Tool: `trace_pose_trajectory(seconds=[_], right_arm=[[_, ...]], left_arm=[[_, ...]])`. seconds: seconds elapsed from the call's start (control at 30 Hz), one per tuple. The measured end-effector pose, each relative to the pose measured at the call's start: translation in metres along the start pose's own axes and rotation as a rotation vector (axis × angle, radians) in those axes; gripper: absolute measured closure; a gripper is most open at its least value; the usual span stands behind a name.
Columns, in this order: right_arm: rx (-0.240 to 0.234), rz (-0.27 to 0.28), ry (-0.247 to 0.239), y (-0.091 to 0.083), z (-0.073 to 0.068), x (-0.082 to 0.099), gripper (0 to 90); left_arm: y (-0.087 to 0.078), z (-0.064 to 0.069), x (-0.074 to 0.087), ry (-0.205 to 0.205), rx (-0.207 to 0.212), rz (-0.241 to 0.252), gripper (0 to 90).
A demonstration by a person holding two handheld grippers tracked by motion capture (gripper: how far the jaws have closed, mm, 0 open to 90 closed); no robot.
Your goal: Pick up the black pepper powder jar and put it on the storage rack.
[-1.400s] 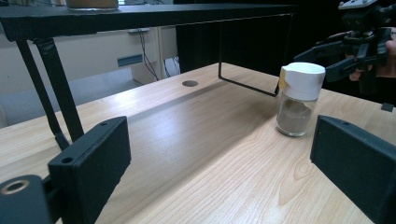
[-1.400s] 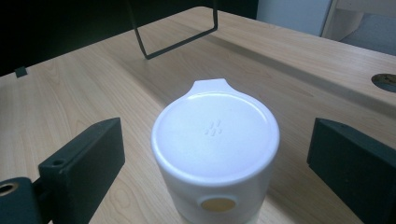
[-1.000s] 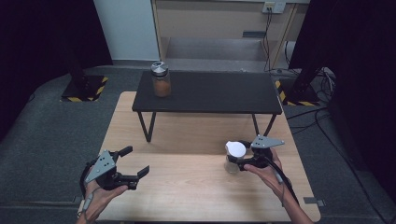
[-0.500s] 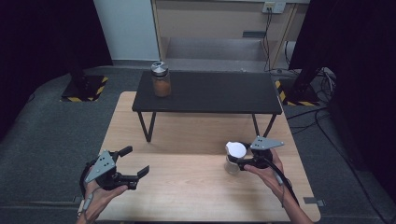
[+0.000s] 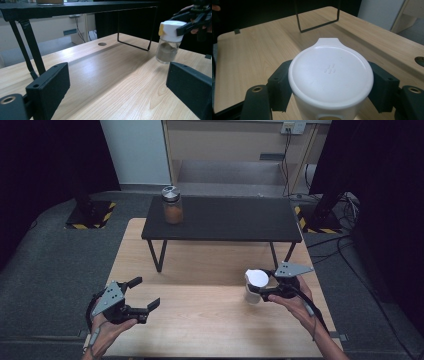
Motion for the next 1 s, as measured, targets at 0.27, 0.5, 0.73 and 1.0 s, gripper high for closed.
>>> trace_pose_trajectory(seconds=[0.27, 0.5, 0.73, 1.0], right_arm=[[-0.042, 0.027, -0.017, -0.012, 0.003, -0.019, 30.9], [-0.069, 0.028, -0.034, -0.017, 0.008, -0.035, 31.0], [-0.088, 0.035, -0.039, -0.026, 0.013, -0.057, 31.0], [-0.083, 0.042, -0.052, -0.043, 0.027, -0.092, 31.1]], left_arm=[[-0.003, 0.001, 0.001, -0.007, -0.012, 0.002, 3.9], [-0.005, 0.001, 0.002, -0.010, -0.021, 0.002, 3.9], [-0.005, 0.000, 0.002, -0.010, -0.021, -0.002, 3.8], [-0.006, -0.002, 0.003, -0.019, -0.026, 0.004, 3.9]])
Point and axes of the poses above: each handheld gripper's, and its own axes: y roughly forward along the jaws, x roughly out of its underside, z roughly to its right, the point moved 8 cm from there along y, roughly forward along the jaws, and after that the axes turned 12 degrees about -y, right-handed, at the moved point
